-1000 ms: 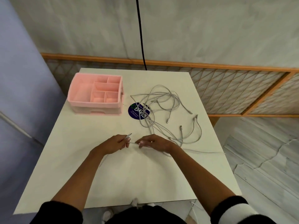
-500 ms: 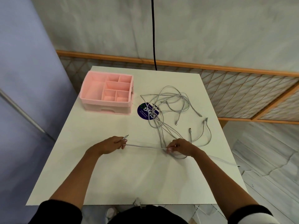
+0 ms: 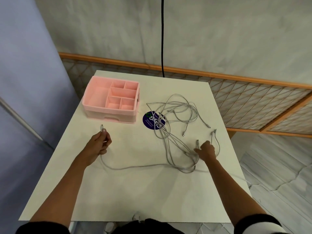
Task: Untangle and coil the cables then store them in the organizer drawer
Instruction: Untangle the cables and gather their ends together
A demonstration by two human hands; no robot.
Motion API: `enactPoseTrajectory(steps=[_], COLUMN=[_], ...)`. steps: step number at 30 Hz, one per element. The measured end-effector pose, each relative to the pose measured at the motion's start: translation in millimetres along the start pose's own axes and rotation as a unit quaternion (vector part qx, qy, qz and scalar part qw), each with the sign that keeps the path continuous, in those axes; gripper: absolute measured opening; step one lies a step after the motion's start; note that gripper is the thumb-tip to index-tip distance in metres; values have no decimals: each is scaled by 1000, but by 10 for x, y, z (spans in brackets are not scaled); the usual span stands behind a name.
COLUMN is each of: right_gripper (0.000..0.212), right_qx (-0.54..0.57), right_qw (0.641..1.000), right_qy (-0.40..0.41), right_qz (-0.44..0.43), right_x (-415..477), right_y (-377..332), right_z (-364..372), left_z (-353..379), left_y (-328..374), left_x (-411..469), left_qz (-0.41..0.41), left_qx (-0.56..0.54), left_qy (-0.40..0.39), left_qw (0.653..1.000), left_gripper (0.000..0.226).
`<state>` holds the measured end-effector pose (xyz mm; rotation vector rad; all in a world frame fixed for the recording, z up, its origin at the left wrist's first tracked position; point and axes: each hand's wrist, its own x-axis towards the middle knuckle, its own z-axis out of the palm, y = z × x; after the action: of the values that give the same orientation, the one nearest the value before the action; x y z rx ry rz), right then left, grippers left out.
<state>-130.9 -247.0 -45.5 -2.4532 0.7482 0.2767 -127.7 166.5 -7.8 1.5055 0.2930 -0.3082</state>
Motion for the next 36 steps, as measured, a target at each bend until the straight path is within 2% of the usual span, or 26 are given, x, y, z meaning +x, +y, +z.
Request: enactPoseTrajectory(steps=[2,6,11,15,18,22,24,27,31,33,36], right_gripper=[63,34,46,30,22,17,13,9,21,24,22], right_qx=[-26,-14,-23,36,71,121,181,247,388,407,400], right_qw=[999,998,992,992,995,984,967,945,874,858,862], right_qy=[-14,-7,27,20,25,125,163,176,213,202,105], right_qz=[37,61,119,119,67,-30,-78,-125,-199,-239,-294], right_x=[21,87,79,85,114,191,260,368,375,314,132], right_y=[45,-33,-143,20,-15,-331,-554,-886,-1218,-1371,-1566], right_z=[83,116,183,247,170,-88,-304,-661,-1076,-1211,-1186], left_z=[-6,45,109,112,138,222,274,316,269,259,314], left_y=[25,92,169,183,192,233,270,330,352,344,353], left_x=[-19,-41,-26,-19,-15,5,13,26,39,38,55], left_qz=[-5,-10,-7,-6,-6,-4,2,7,5,5,14], left_qx=[-18,-1,23,31,33,33,35,50,72,56,19], left_qy=[3,-18,-32,-34,-40,-54,-62,-72,-91,-91,-88], left_qw=[1000,1000,999,999,999,998,997,996,993,994,996], left_gripper=[39,39,39,39,39,40,40,42,43,42,41])
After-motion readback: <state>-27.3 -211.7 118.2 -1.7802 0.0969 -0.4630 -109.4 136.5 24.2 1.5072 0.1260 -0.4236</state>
